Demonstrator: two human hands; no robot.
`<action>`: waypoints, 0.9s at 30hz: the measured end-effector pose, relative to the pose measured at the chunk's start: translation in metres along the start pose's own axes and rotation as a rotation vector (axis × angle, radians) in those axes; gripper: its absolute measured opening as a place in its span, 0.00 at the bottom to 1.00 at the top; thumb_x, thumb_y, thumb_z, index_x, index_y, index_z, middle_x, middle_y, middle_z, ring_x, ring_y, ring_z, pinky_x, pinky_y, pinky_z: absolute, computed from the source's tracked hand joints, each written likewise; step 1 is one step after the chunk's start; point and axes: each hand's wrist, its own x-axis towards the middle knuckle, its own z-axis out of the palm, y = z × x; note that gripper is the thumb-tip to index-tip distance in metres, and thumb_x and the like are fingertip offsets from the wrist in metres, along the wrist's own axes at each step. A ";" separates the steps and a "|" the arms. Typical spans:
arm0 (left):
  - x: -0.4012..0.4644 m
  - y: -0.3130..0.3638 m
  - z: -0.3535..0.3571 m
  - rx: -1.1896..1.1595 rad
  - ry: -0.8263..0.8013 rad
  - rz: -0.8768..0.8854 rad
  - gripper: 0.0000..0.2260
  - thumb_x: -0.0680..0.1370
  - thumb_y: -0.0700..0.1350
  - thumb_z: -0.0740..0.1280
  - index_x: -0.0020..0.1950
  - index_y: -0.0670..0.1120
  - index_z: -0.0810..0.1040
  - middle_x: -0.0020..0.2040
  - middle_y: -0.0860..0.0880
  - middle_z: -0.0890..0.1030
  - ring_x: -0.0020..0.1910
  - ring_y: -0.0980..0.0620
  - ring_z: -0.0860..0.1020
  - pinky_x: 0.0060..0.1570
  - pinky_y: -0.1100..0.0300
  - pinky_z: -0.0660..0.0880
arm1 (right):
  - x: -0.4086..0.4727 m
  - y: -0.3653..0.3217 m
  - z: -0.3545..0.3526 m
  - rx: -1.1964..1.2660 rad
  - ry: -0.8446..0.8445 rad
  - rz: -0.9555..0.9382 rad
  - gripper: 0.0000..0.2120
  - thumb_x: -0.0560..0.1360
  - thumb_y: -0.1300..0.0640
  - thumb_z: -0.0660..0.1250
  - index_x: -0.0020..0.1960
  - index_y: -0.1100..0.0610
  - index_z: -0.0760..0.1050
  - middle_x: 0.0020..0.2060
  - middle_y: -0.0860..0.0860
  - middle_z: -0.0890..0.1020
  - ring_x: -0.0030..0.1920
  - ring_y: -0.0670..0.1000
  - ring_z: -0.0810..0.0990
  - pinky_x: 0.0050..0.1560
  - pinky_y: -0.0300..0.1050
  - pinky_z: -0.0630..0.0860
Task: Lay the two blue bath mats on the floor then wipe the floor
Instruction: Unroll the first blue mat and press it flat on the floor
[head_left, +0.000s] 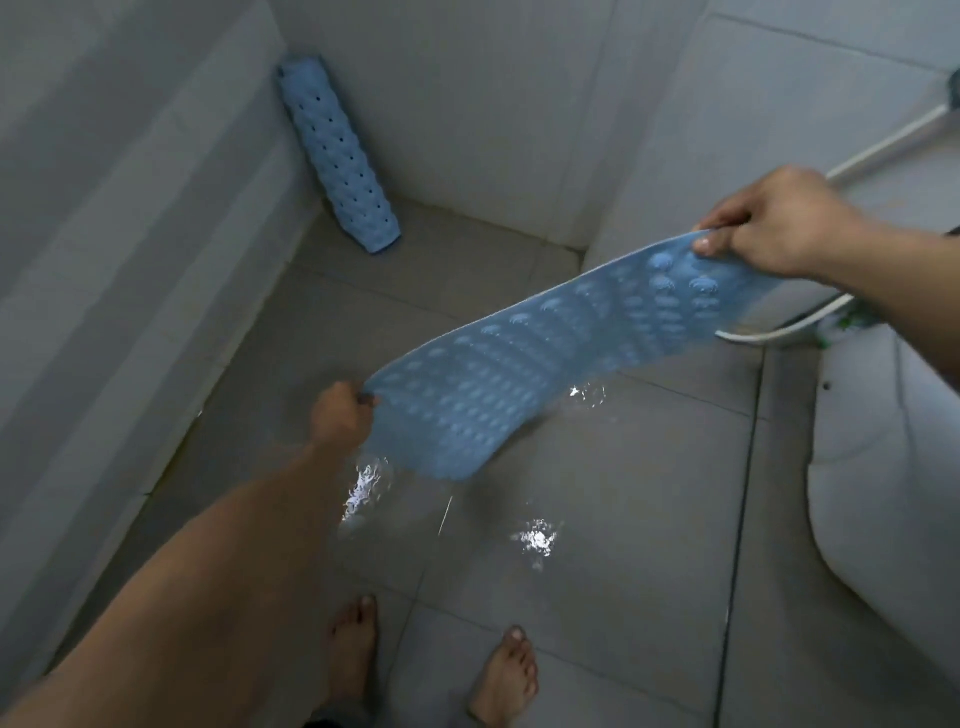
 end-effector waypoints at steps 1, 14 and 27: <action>0.008 -0.002 -0.005 0.062 -0.004 0.023 0.12 0.77 0.44 0.65 0.55 0.38 0.79 0.51 0.34 0.81 0.52 0.35 0.79 0.51 0.48 0.76 | -0.002 0.014 0.014 0.000 -0.013 0.054 0.13 0.73 0.53 0.75 0.57 0.54 0.85 0.51 0.54 0.86 0.52 0.50 0.81 0.55 0.42 0.72; 0.107 0.039 -0.068 0.658 -0.437 0.424 0.18 0.78 0.44 0.66 0.68 0.42 0.73 0.65 0.40 0.75 0.63 0.40 0.74 0.63 0.50 0.69 | -0.042 0.063 0.180 0.052 -0.090 0.408 0.12 0.75 0.54 0.72 0.57 0.53 0.84 0.57 0.58 0.84 0.59 0.62 0.80 0.57 0.49 0.75; 0.286 0.040 0.130 0.712 0.198 0.699 0.09 0.77 0.45 0.66 0.54 0.41 0.77 0.53 0.37 0.80 0.53 0.37 0.77 0.64 0.43 0.62 | 0.109 0.161 0.387 -0.275 0.125 0.441 0.12 0.76 0.56 0.67 0.58 0.54 0.82 0.56 0.64 0.81 0.56 0.65 0.81 0.57 0.58 0.77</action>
